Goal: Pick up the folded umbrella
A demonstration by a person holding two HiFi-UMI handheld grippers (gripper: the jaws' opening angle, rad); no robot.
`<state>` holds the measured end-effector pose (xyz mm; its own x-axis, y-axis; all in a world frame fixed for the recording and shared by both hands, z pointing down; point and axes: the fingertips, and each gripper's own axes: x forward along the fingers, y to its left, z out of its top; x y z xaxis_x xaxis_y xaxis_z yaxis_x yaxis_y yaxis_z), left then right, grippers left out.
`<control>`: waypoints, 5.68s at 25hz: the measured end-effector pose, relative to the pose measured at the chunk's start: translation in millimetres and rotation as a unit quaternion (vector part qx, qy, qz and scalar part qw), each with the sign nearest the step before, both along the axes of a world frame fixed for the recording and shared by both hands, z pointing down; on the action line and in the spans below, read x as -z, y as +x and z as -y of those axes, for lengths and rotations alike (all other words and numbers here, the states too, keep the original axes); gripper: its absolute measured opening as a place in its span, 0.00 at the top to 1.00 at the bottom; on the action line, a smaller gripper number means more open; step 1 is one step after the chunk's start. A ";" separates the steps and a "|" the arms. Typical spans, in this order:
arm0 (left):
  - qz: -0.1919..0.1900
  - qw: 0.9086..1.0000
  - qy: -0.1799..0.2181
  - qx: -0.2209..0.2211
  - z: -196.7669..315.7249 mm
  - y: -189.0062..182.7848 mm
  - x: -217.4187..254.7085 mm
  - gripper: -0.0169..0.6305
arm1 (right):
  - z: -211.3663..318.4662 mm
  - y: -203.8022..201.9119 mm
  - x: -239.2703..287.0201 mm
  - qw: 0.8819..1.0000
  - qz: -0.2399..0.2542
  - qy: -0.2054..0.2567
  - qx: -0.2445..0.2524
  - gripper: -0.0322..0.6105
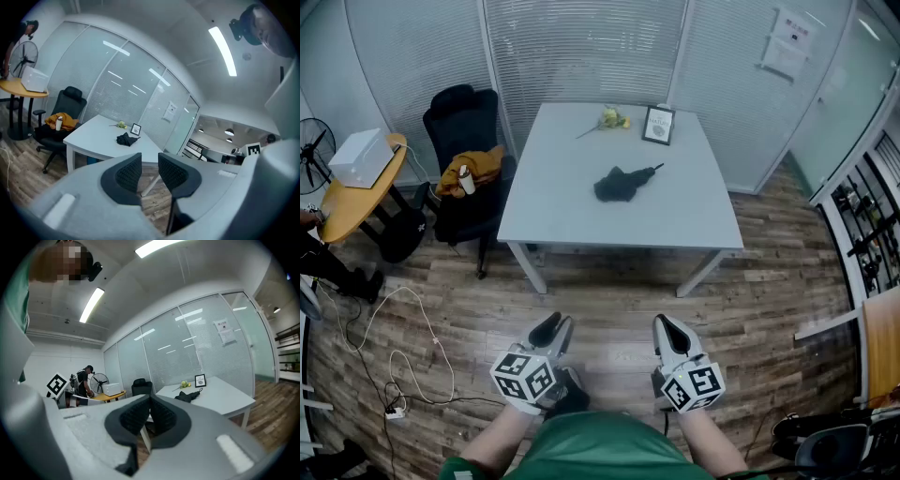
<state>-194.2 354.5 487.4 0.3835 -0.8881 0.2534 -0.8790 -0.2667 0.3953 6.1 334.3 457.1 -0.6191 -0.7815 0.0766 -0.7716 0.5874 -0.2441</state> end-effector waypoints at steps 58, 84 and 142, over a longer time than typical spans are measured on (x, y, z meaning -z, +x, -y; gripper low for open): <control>0.140 0.983 0.109 -0.056 215.6 14.1 47.1 0.79 | 202.1 28.5 23.1 0.996 -0.041 0.036 -0.067 0.95; 0.196 0.974 0.091 -0.065 417.8 100.3 27.8 0.73 | 374.1 133.6 -19.9 0.995 -0.017 -0.028 -0.098 0.95; 0.413 0.813 -0.298 -0.281 711.5 126.8 -284.2 0.48 | 526.2 277.6 -118.4 0.964 -0.048 -0.184 -0.187 0.95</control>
